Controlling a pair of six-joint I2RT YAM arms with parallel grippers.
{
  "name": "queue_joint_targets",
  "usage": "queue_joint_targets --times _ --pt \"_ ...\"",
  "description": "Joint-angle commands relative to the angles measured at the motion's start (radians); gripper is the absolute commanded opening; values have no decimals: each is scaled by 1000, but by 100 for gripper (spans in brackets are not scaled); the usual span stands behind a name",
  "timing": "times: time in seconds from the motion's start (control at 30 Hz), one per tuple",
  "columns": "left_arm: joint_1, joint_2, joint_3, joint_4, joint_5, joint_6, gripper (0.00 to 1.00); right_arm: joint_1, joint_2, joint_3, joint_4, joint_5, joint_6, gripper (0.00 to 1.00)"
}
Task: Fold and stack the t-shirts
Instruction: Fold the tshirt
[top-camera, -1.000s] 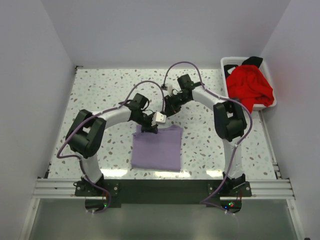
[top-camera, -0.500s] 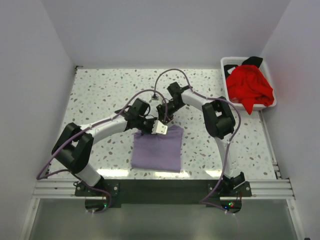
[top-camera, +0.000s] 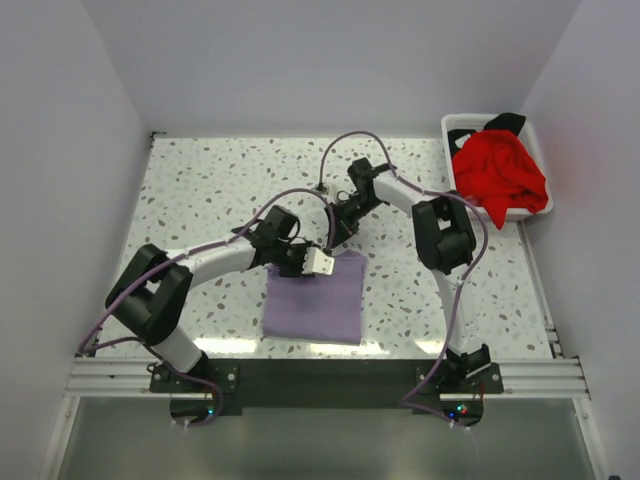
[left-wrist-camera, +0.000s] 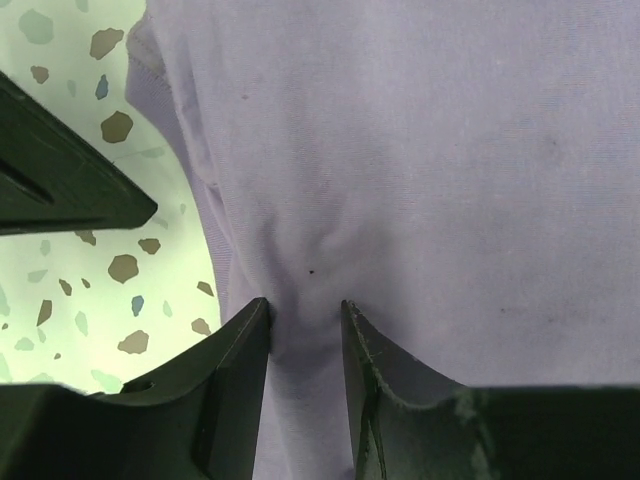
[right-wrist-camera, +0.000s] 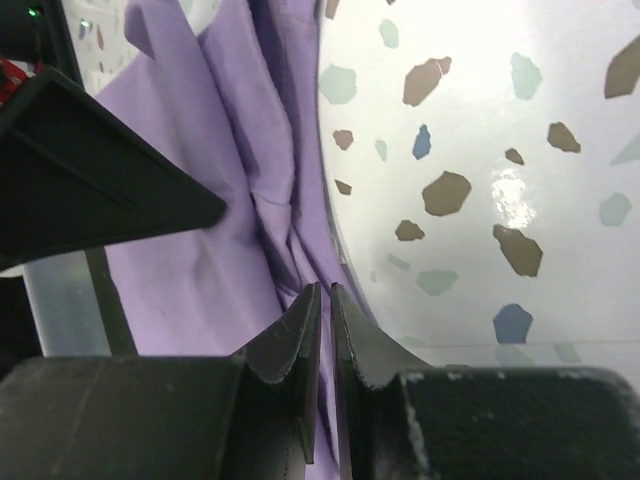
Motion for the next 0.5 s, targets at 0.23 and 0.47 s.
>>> queue_joint_targets --times 0.23,0.47 --pt "24 5 24 34 -8 -26 21 3 -91 -39 -112 15 -188 11" --pt "19 -63 -64 84 -8 46 8 7 -106 -45 -203 -14 -295 8"
